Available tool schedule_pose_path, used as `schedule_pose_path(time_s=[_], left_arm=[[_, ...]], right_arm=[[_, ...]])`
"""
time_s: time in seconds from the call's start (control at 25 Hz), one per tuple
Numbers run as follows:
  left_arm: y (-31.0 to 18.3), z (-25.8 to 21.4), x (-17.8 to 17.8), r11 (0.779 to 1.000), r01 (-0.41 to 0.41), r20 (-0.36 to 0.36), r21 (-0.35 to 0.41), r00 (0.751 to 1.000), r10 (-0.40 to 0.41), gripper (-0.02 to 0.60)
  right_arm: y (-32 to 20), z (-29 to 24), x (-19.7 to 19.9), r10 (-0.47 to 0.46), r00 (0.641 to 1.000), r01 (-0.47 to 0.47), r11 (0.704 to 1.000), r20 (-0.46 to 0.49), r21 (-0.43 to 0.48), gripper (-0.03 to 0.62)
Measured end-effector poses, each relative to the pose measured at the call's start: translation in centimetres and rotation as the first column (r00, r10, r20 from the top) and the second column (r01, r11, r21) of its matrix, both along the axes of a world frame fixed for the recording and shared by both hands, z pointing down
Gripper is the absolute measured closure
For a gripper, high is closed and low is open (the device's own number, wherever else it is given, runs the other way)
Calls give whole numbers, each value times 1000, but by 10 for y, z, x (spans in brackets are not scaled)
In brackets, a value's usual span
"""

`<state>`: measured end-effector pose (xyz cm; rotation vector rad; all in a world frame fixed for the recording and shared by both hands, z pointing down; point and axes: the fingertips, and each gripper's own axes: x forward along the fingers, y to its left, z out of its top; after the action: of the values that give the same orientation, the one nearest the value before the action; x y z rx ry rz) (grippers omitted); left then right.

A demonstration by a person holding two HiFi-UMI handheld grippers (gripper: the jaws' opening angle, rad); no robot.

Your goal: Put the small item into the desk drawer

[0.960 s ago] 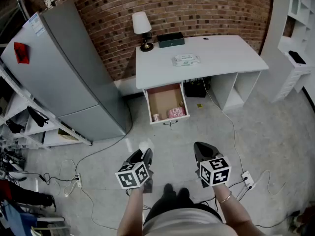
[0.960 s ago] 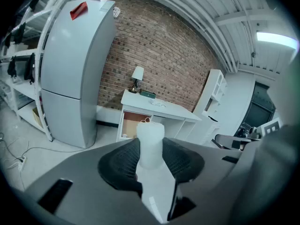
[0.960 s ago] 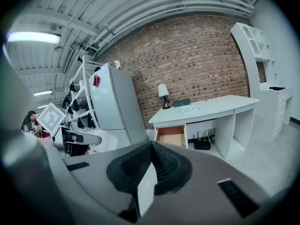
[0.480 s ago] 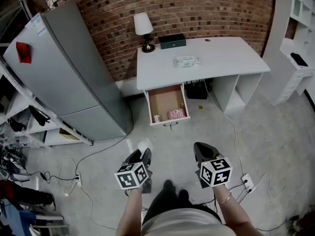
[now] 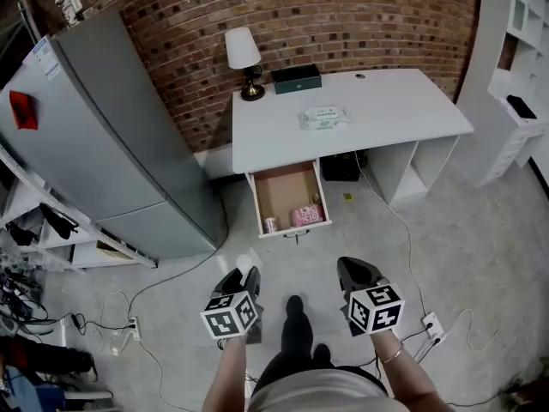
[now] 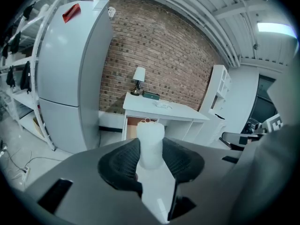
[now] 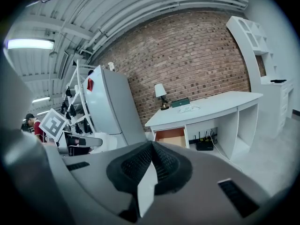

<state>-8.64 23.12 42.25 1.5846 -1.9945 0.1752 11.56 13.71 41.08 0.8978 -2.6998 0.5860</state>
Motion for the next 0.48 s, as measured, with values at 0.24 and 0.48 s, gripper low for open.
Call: schedule_pose_path(time_s=[0.24,0.48], left_arm=[[-66,7,-53,1000,-20,4,1,1000,20,410],[-130,22,-107,998,-47,-19,-29,999,47,410]], right_arm=[[-56,3,-45,18,1000,-18,1000,-13,-3,586],[-115,13,-98,47,998,-49,998,-34,-41,586]])
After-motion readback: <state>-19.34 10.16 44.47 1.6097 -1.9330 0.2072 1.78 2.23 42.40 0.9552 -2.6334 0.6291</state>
